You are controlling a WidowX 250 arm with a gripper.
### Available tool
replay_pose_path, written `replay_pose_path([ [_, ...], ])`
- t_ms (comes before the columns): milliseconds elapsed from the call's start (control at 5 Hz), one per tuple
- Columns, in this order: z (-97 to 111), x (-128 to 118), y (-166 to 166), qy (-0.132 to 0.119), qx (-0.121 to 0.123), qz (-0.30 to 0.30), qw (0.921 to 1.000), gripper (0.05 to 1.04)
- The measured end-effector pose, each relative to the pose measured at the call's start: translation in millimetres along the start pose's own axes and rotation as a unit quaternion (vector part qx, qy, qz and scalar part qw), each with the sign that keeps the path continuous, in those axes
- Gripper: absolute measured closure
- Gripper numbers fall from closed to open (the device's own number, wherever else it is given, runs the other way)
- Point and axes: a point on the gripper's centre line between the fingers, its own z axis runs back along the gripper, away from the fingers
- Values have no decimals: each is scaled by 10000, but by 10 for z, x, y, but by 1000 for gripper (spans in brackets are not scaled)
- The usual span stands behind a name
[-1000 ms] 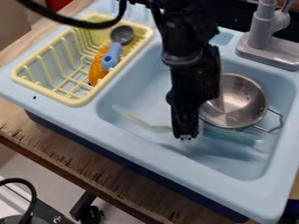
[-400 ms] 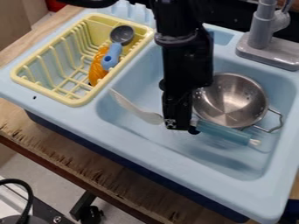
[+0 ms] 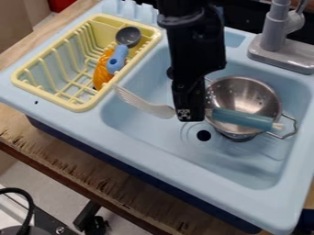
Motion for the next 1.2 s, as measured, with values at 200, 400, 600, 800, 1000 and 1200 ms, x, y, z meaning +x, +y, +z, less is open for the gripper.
replay_pose_path([
  [200,90,46,74,-223,407,569,9973,1022],
  [400,139,48,251,-390,991,1589,9815,1022],
  [600,224,5,406,-580,1584,2331,9577,1022],
  [800,290,-66,581,-752,2170,3263,9169,1022],
  [1000,334,-101,693,-843,2550,3716,8887,1022],
  [1200,265,-157,814,-515,2534,3900,8837,1022],
])
